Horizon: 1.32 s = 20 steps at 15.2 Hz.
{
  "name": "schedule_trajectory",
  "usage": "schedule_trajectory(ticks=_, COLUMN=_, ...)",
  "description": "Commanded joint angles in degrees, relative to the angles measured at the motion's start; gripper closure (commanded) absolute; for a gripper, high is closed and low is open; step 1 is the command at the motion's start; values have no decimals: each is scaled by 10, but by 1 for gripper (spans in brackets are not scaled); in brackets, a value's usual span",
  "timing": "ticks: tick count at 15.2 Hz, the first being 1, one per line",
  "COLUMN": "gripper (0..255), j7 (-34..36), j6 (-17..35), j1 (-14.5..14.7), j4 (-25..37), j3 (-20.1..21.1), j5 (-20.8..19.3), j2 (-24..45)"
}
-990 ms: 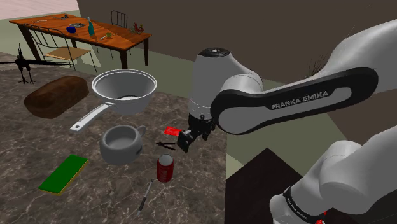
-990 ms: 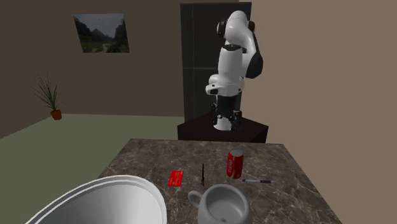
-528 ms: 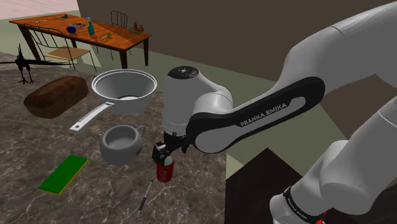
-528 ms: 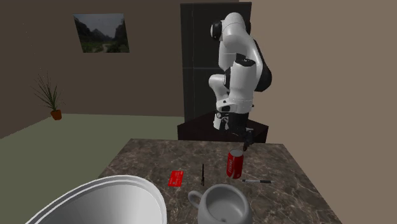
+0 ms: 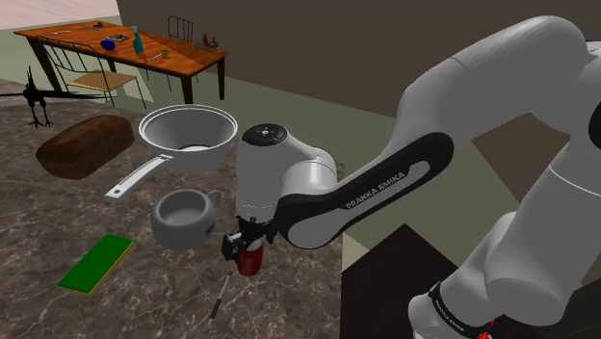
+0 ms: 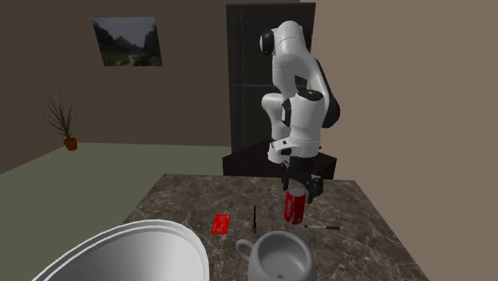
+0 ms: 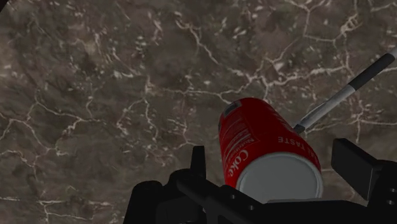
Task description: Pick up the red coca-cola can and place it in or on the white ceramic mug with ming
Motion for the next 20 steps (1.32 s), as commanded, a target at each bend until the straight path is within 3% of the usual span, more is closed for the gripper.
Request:
schedule_trajectory(ticks=1, gripper=0, j7=7, j6=9, j1=2, j4=0, j3=-2, j5=-10, j2=11)
schedule_trajectory(ticks=8, gripper=0, j7=7, j6=9, j1=2, j4=0, j3=-3, j5=-10, j2=11)
schedule_trajectory(ticks=9, gripper=255, j7=7, j6=9, j1=2, j4=0, j3=-3, j5=-10, j2=11)
schedule_trajectory(ticks=20, gripper=255, j7=-1, j6=-4, j1=0, j4=3, j3=1, j5=2, j2=-2)
